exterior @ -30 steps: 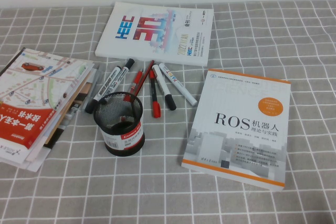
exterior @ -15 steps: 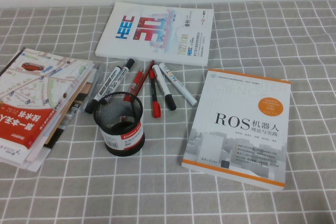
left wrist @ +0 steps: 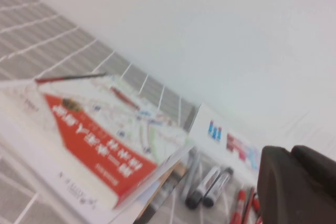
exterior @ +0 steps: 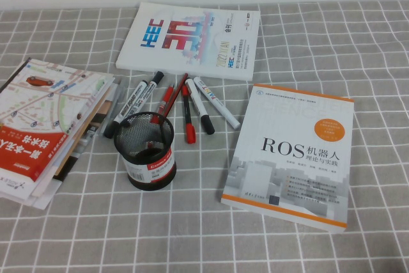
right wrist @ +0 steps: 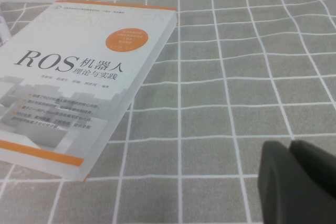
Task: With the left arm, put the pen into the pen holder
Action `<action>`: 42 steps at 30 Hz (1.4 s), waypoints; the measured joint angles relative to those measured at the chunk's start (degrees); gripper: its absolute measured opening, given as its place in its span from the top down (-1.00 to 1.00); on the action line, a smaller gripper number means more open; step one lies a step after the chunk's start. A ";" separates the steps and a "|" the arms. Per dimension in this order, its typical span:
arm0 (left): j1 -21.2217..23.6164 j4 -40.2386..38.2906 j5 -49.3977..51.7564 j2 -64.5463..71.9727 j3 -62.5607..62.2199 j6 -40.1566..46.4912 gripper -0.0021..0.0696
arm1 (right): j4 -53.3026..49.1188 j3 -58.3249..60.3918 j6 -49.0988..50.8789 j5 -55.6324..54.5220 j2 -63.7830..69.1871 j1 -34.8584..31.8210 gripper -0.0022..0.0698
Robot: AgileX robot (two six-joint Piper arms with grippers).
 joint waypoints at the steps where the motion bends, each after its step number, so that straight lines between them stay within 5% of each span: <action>1: 0.00 0.00 -0.61 0.00 0.00 -0.05 0.95 | 0.00 0.00 0.00 0.00 0.00 0.00 0.98; 9: 0.00 -0.09 8.00 5.75 -8.38 1.42 0.95 | 0.00 0.00 0.00 0.00 0.00 0.00 0.98; 22: 0.00 -5.87 39.33 44.23 -43.49 26.78 0.95 | 0.00 0.00 0.00 0.00 0.00 0.00 0.98; 32: 0.00 -8.97 46.75 73.59 -63.04 37.16 0.95 | 0.00 0.00 0.00 0.00 0.00 0.00 0.98; 42: -8.50 -3.85 59.70 102.37 -93.91 38.10 0.95 | 0.00 0.00 0.00 0.00 0.00 0.00 0.98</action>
